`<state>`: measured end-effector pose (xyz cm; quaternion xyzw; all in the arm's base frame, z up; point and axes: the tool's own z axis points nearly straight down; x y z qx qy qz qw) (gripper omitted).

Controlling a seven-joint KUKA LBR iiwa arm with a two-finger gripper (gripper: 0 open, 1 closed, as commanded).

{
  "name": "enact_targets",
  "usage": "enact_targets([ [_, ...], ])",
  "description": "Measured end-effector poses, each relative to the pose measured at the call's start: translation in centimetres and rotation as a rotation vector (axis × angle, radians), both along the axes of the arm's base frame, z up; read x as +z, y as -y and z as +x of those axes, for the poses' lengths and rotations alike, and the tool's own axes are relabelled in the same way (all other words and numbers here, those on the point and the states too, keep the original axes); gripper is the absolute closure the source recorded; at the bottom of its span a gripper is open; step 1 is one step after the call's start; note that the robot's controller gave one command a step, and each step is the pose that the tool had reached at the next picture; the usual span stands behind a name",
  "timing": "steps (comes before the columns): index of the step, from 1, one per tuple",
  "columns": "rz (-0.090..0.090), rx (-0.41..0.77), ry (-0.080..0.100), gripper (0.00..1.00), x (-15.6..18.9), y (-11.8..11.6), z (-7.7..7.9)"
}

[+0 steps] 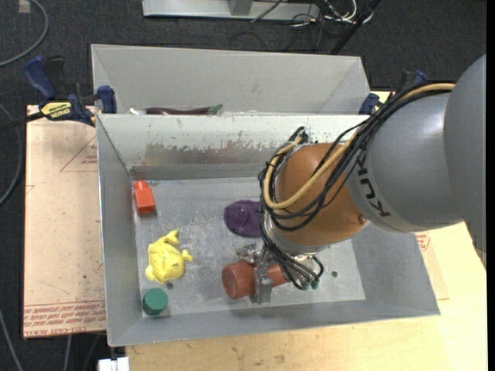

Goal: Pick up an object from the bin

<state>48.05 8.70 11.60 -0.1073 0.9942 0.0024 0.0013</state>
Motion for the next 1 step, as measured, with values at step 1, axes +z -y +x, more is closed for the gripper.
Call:
enact_targets([
  [1, 0.0, -0.001, 0.001, 1.0, 0.74, -0.02, 0.05],
])
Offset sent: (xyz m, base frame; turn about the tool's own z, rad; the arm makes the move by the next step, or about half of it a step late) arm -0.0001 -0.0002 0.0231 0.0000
